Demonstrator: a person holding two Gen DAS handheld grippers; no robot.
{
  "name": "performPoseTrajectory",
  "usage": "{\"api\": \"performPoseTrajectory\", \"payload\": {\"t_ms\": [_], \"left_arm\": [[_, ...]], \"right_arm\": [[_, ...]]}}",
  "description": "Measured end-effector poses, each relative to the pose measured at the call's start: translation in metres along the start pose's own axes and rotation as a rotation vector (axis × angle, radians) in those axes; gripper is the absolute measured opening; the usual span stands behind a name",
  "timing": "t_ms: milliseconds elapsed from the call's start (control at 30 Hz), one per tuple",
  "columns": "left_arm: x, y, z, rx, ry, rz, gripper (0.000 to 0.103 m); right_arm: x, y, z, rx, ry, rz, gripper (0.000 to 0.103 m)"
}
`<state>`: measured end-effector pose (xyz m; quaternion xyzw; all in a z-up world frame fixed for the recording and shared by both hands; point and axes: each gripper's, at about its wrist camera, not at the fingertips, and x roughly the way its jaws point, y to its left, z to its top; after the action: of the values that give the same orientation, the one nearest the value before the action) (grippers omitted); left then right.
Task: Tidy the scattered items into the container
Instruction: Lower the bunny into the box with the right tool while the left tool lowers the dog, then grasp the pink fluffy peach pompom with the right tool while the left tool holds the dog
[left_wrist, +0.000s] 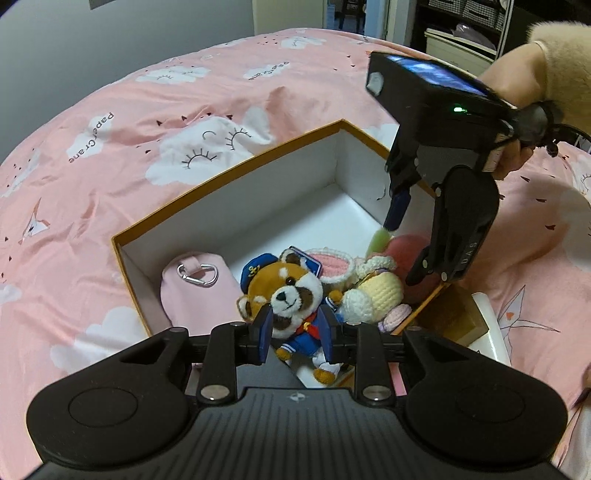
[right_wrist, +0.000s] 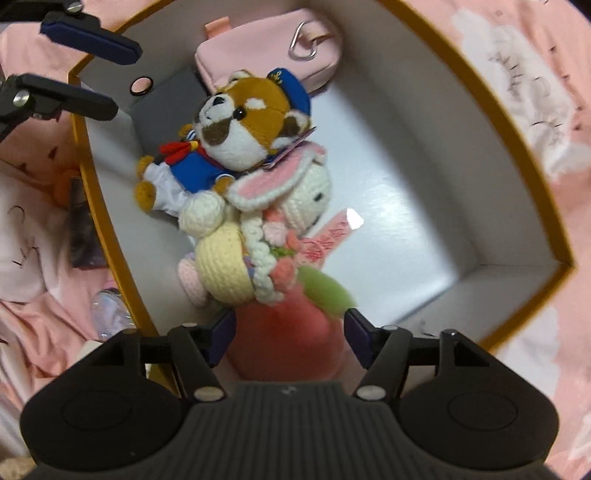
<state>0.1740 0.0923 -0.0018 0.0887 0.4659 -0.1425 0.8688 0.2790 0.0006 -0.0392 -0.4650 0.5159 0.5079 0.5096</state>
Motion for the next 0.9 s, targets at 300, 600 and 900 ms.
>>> {"api": "performPoseTrajectory", "payload": {"t_ms": [300,600,900], "left_arm": [[0.005,0.006,-0.004,-0.027,-0.011,-0.018,0.031],[0.015,0.001,0.007,-0.019,-0.042,-0.043,0.031],[0.044,-0.008,0.033,-0.001,-0.037,-0.008,0.031]], "right_arm": [[0.024,-0.026,0.005,0.078,0.093,0.154,0.068],[0.010,-0.028,-0.018,0.086,0.074,0.079,0.008],[-0.048,-0.025,-0.041,0.086,-0.049,-0.068,0.003]]}}
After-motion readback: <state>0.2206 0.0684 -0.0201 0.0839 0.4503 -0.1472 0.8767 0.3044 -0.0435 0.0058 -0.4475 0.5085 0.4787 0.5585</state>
